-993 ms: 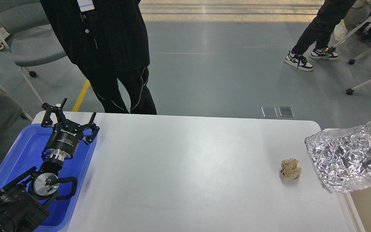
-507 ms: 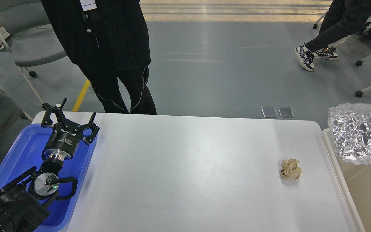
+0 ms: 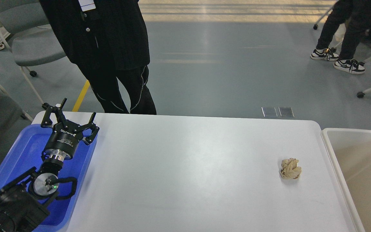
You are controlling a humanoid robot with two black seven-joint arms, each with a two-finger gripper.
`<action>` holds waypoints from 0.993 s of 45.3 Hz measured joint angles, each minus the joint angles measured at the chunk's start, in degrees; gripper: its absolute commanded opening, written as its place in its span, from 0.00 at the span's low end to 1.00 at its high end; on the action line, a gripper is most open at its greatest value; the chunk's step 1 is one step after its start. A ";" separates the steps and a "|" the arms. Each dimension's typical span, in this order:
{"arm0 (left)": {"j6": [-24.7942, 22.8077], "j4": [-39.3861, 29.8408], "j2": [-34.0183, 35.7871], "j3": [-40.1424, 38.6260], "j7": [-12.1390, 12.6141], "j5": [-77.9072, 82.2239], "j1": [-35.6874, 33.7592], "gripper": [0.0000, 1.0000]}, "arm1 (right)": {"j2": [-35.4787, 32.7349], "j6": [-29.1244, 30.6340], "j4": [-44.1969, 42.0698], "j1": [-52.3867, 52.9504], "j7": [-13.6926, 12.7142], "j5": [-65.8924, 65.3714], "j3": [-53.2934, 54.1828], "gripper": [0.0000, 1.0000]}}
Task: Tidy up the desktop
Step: 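Release the foil wad into the white bin with the right gripper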
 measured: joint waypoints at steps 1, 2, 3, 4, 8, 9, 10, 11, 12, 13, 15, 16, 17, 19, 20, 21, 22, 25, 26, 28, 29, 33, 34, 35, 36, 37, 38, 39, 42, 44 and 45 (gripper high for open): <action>0.00 0.00 0.00 0.00 0.00 0.01 0.00 1.00 | 0.73 -0.22 -0.90 -0.15 0.01 1.95 -0.41 0.00; -0.01 -0.01 0.00 0.00 0.00 0.01 0.00 1.00 | 1.24 -0.35 -1.53 -0.25 -0.01 3.11 -0.67 0.00; -0.01 0.00 0.00 0.00 0.00 0.01 0.00 1.00 | 1.79 -0.45 -2.17 -0.40 -0.01 4.35 -0.93 0.00; -0.01 0.00 0.00 0.00 0.00 0.01 0.00 1.00 | 2.47 -0.56 -2.96 -0.58 -0.01 5.75 -1.21 0.00; -0.01 0.00 -0.01 0.00 0.00 0.01 0.00 1.00 | 5.70 -0.97 -6.86 -1.73 -0.01 11.17 -2.20 0.00; -0.02 -0.01 -0.01 0.00 0.00 0.01 0.00 1.00 | 6.43 -1.04 -7.73 -2.02 -0.02 12.06 -2.36 0.00; -0.01 0.00 0.00 0.00 0.00 0.01 0.00 1.00 | 7.21 -1.08 -8.61 -2.33 -0.02 12.91 -2.48 0.00; -0.01 0.00 0.00 0.00 0.00 0.02 0.00 1.00 | 8.13 -1.13 -9.64 -2.69 -0.02 13.79 -2.59 0.00; -0.02 -0.01 -0.01 0.00 0.00 0.01 0.00 1.00 | 9.28 -1.19 -10.93 -3.12 -0.02 14.80 -2.68 0.00; -0.02 0.00 0.00 0.00 0.00 0.01 0.00 1.00 | 10.21 -1.21 -12.02 -3.49 -0.01 15.57 -2.71 0.00; -0.01 0.00 -0.01 0.00 0.00 0.02 0.00 1.00 | 12.25 -1.22 -14.51 -4.31 -0.01 17.16 -2.80 0.00; -0.02 0.00 0.00 0.00 0.00 0.02 0.00 1.00 | 13.13 -1.18 -15.60 -4.65 -0.01 17.89 -2.80 0.00; -0.02 0.00 -0.01 0.00 0.00 0.02 0.00 1.00 | 14.00 -1.15 -16.67 -4.96 -0.02 18.62 -2.81 0.00; -0.01 0.00 -0.01 0.00 0.00 0.00 0.00 1.00 | 15.89 -1.05 -18.97 -5.66 -0.02 20.37 -2.83 0.00; -0.01 0.00 -0.01 0.00 0.00 0.00 0.00 1.00 | 16.42 -0.99 -19.58 -5.85 -0.02 20.88 -2.83 0.00; -0.01 -0.01 -0.01 0.00 0.00 0.01 0.00 1.00 | 17.51 -0.91 -20.92 -6.20 -0.01 21.85 -2.82 0.00; -0.01 0.00 0.00 0.00 0.00 0.01 0.00 1.00 | 18.35 -0.81 -21.91 -6.47 -0.02 22.63 -2.84 0.00; -0.01 0.00 0.00 0.00 0.00 0.01 0.00 1.00 | 19.63 -0.70 -23.46 -6.79 -0.02 23.68 -2.83 0.00; -0.01 0.00 -0.01 0.00 0.00 0.02 0.00 1.00 | 20.25 -0.61 -24.24 -6.96 -0.02 24.19 -2.83 0.00; -0.01 0.00 -0.01 0.00 0.00 0.01 0.00 1.00 | 21.58 -0.29 -25.79 -7.25 -0.02 25.31 -2.84 0.00; -0.01 0.00 -0.01 0.00 0.00 0.02 0.00 1.00 | 22.07 -0.10 -26.42 -7.34 -0.02 25.72 -2.84 0.00; -0.01 0.00 -0.01 0.00 0.00 0.01 0.00 1.00 | 24.48 1.14 -29.90 -7.88 -0.05 27.70 -2.84 0.00; -0.01 0.00 0.00 0.00 0.00 0.00 0.00 1.00 | 25.08 1.51 -30.75 -8.07 -0.07 28.10 -2.84 0.00; -0.01 0.00 -0.01 0.00 0.00 0.01 0.00 1.00 | 25.92 2.02 -32.05 -8.36 -0.09 28.59 -2.83 0.00; -0.01 0.00 -0.01 0.00 0.00 0.01 0.00 1.00 | 26.49 2.33 -32.97 -8.55 -0.12 28.92 -2.83 0.00; -0.01 0.00 0.00 0.00 0.00 0.01 0.00 1.00 | 27.10 2.75 -33.97 -8.78 -0.16 29.25 -2.83 0.00; -0.01 0.00 0.00 0.00 0.00 0.02 0.00 1.00 | 28.11 3.40 -35.44 -9.10 -0.22 29.72 -2.80 0.00; -0.01 -0.01 -0.01 0.00 0.00 0.02 0.00 1.00 | 28.78 3.81 -36.44 -9.30 -0.26 30.03 -2.79 0.00; -0.01 0.00 0.00 0.00 0.00 0.02 0.00 1.00 | 31.09 5.55 -40.05 -9.87 -0.36 30.98 -2.75 0.00; -0.01 0.00 -0.01 0.00 0.00 0.02 0.00 1.00 | 32.62 7.02 -42.61 -10.20 -0.43 31.50 -2.71 0.00; -0.01 0.00 -0.01 0.00 0.00 0.01 0.00 1.00 | 33.19 7.53 -43.57 -10.30 -0.44 31.67 -2.66 0.00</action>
